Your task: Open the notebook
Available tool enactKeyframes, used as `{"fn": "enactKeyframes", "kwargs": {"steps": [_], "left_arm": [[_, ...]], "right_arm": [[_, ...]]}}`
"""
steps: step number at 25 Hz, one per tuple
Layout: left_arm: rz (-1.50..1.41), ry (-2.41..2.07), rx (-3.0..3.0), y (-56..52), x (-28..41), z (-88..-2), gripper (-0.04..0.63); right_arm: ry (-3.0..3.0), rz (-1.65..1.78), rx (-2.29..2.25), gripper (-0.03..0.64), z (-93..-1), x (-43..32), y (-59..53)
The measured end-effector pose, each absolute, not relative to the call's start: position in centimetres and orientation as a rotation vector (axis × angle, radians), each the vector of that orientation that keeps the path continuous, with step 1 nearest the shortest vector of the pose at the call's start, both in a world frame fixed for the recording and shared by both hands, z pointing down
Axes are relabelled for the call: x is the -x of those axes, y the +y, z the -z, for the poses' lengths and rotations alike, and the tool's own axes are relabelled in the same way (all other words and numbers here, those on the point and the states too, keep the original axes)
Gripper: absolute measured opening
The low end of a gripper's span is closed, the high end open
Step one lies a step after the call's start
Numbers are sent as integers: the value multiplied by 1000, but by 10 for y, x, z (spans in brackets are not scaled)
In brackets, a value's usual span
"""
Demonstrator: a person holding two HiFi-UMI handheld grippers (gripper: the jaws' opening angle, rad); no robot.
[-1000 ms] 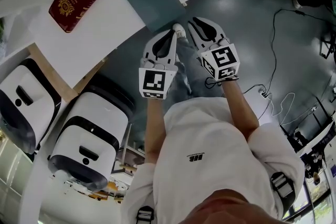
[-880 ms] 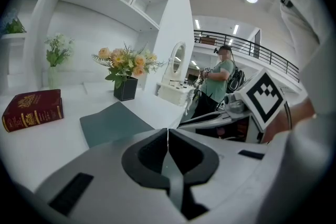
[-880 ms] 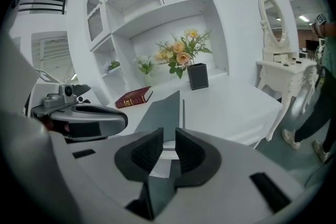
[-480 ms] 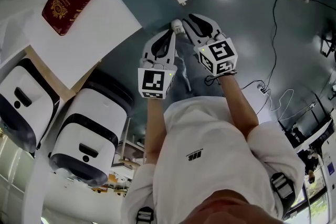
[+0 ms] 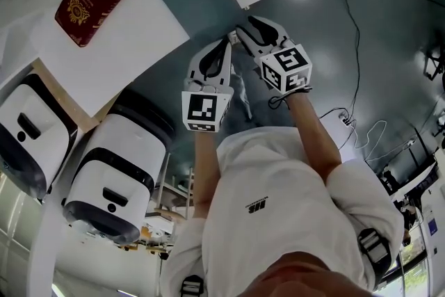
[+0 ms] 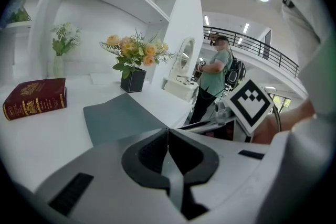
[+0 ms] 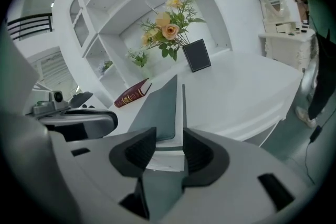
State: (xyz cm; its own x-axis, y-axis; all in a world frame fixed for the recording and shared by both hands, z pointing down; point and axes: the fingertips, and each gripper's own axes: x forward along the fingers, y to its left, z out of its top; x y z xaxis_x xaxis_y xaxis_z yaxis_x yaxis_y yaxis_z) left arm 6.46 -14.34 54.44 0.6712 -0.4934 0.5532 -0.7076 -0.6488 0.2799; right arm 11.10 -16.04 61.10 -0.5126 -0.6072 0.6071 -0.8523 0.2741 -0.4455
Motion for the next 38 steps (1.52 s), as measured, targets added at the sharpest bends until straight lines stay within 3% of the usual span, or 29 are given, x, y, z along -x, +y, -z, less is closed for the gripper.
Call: {"fn": "enactKeyframes", "kwargs": {"steps": [3, 12, 38], "left_arm": [[-601, -947, -2398, -146, -62, -544, 0], [-601, -998, -2371, -153, -57, -545, 0], [-522, -998, -2444, -157, -24, -508, 0]], "right_arm": [[-2229, -1135, -1315, 137, -616, -110, -161], [-2286, -1355, -1275, 17, -608, -110, -162], [-2280, -1076, -1378, 8, -560, -92, -159]]}}
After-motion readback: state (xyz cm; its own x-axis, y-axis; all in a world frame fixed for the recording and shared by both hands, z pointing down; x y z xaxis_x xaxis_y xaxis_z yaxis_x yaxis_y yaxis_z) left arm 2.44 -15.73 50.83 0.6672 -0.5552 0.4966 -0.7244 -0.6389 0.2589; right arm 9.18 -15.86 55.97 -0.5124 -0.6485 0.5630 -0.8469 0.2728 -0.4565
